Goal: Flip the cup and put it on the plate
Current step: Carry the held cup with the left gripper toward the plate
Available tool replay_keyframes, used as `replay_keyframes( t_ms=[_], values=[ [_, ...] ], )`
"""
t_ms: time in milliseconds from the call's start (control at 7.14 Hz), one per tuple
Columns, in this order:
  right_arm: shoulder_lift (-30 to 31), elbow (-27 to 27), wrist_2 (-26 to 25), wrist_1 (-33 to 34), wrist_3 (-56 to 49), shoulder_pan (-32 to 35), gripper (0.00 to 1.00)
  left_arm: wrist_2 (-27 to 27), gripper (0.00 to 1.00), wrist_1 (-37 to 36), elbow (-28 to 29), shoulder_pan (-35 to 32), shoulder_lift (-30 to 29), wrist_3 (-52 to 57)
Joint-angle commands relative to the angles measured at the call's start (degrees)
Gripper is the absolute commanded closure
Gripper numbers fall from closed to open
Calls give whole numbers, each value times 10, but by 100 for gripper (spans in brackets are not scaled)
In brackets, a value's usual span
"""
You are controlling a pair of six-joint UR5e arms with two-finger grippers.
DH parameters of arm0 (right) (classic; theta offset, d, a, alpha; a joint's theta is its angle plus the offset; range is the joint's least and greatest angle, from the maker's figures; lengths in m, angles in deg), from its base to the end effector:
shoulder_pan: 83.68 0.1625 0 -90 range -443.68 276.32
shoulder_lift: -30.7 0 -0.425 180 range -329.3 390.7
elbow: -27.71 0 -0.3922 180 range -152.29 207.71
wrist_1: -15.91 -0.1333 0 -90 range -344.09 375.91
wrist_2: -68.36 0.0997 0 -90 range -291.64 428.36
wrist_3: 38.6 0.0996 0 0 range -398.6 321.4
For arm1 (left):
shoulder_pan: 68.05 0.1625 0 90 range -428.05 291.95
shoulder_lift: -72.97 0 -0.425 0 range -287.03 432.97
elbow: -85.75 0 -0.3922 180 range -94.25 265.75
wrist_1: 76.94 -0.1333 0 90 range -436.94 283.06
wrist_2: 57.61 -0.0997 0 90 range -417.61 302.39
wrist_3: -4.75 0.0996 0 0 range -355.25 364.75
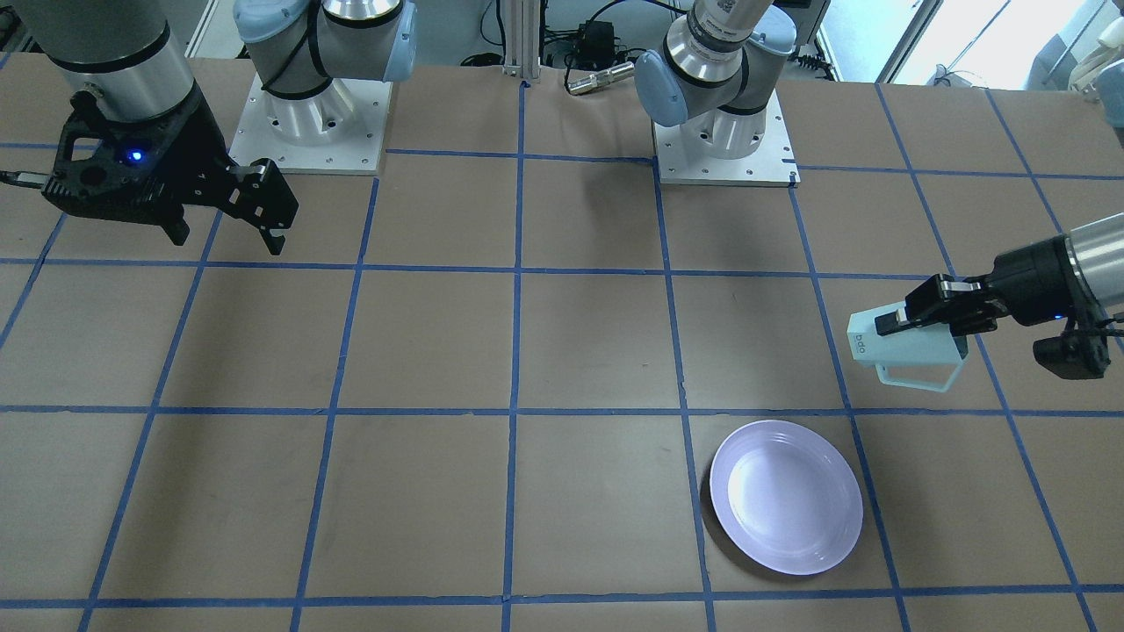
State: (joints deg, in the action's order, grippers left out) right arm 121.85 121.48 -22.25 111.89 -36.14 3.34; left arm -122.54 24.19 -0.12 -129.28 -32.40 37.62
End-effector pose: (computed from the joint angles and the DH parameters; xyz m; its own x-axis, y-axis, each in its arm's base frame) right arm 0.1067 -0.4948 0.4759 -0.9954 0.0953 0.0081 0.0947 0.9938 -0.0590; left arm 0.1134 -0.5711 0.3745 -0.8432 -0.0449 0.5357 0.0150 0.9941 0.1070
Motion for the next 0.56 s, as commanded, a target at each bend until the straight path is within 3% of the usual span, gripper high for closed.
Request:
replay_keyframes(
  t_ms=[0, 140, 420],
  values=[
    [0, 0, 0, 0, 0, 0, 0, -8, 100, -92, -1, -70, 9, -78],
    [0, 0, 0, 0, 0, 0, 0, -18, 100, -131, -3, -86, 9, -79],
    [0, 0, 0, 0, 0, 0, 0, -90, 100, -215, -8, -141, 1, -83]
  ],
)
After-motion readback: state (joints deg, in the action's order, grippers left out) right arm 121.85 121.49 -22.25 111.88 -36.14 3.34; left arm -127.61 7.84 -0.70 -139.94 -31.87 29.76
